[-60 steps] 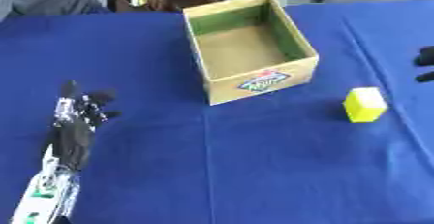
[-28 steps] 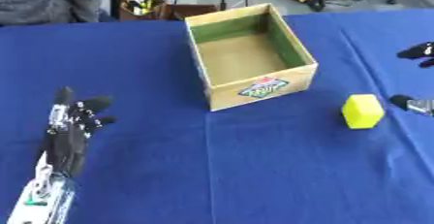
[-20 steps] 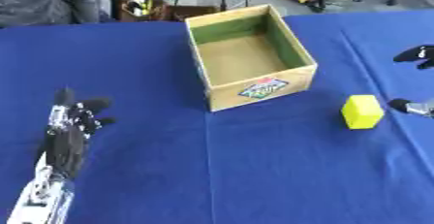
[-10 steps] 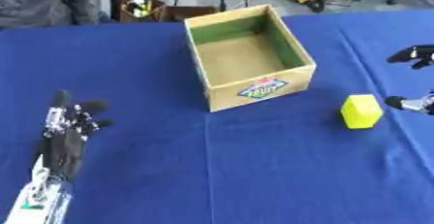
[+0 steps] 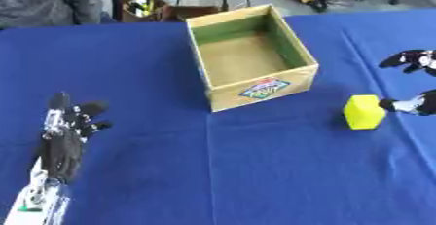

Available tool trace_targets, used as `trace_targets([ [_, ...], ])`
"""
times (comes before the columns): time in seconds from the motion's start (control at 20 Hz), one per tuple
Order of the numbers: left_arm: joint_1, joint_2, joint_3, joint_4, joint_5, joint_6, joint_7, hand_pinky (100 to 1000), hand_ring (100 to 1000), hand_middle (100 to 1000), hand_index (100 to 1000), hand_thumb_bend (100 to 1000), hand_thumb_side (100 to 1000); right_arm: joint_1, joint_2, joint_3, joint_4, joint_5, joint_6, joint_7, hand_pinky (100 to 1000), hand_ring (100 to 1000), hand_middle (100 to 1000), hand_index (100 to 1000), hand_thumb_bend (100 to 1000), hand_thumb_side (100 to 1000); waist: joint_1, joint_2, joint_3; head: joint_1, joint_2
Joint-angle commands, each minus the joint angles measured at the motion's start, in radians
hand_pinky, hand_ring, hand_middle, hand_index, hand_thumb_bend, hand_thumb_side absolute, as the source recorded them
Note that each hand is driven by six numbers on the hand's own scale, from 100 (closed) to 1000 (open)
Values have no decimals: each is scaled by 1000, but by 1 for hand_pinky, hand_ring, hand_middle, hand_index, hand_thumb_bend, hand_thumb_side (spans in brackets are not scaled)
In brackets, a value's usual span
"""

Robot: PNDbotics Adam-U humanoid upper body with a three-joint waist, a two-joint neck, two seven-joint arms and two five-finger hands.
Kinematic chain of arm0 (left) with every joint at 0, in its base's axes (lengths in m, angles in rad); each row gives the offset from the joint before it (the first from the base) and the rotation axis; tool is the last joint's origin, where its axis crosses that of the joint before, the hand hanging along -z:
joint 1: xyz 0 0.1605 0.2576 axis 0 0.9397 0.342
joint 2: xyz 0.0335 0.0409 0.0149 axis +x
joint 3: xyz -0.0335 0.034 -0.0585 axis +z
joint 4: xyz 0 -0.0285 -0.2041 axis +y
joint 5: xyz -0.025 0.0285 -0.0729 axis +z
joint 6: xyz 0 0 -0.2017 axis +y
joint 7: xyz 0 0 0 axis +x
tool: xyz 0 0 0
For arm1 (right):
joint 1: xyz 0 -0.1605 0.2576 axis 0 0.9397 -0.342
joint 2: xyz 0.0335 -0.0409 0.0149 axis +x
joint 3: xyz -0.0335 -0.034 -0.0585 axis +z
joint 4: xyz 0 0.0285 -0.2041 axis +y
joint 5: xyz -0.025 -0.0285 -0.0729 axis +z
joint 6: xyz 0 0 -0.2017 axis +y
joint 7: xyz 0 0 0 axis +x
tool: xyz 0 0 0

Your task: Pick up objects on the table and place them in the box.

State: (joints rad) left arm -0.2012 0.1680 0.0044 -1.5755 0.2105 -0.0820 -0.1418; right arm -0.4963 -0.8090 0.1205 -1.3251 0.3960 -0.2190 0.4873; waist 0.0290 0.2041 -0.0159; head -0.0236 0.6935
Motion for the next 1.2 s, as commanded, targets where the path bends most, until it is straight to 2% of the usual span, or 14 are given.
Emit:
trace_targets([
  [0.05, -6, 20, -2, -11, 2, -1, -3, 726, 871, 712, 659, 418, 1000, -20, -20, -3, 4, 10, -10, 10, 847, 922, 861, 894, 429, 422, -4, -12, 1, -2, 4],
  [0.75, -9, 21, -5, -11, 2, -2, -6, 727, 871, 711, 659, 416, 1000, -24, 0, 14, 42, 29, -24, 38, 846, 923, 860, 893, 421, 432, -1, -15, 4, 1, -3],
  [1.2, -10, 20, -6, -11, 3, -2, -8, 728, 871, 711, 659, 415, 1000, -36, 19, 10, 114, 59, -22, 45, 845, 923, 859, 892, 417, 437, 3, -15, 9, 2, -7],
])
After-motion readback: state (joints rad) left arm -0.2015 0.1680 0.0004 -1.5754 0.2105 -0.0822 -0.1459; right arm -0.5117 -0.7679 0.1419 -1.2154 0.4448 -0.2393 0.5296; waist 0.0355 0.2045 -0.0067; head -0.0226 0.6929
